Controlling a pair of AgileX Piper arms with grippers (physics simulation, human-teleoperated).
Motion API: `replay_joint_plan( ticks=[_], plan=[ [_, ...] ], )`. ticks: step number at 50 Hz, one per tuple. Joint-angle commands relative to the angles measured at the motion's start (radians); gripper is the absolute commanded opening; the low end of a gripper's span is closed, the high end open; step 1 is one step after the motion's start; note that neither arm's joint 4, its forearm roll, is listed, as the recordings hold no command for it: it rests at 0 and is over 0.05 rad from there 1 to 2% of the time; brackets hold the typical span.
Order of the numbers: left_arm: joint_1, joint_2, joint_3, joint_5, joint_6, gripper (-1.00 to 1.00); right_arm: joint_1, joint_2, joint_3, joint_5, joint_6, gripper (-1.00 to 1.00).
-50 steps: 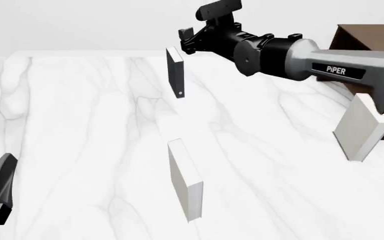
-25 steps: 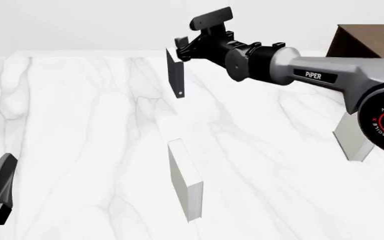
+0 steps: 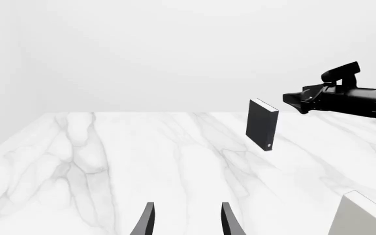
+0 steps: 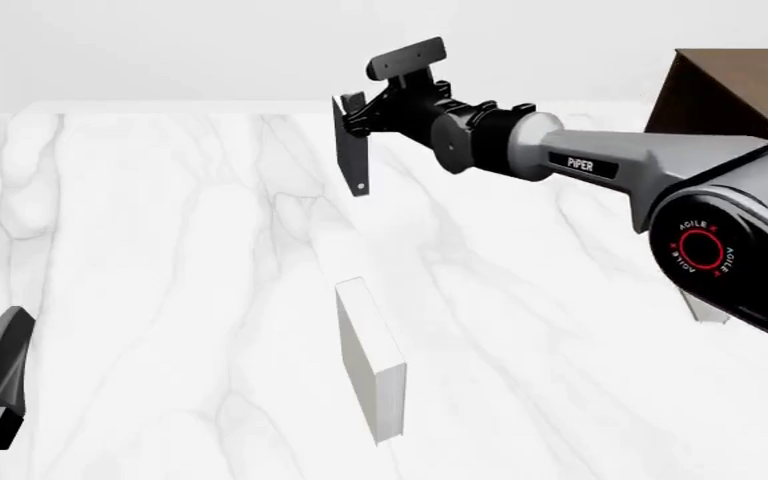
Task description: Pick up the book on the left and place it on top of the shelf.
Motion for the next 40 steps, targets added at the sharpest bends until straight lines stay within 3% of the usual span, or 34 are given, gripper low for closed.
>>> replay_joint_plan(
  ticks=[1, 40],
  plan=[
    [0.000, 0.000, 0.000, 0.000, 0.000, 1.00, 0.003, 0.050, -0.050, 0.009, 0.010, 1.00],
    [0.000, 0.000, 0.000, 0.000, 0.000, 1.00, -0.007, 0.195, -0.190, 0.045, 0.032, 1.00]
  ],
)
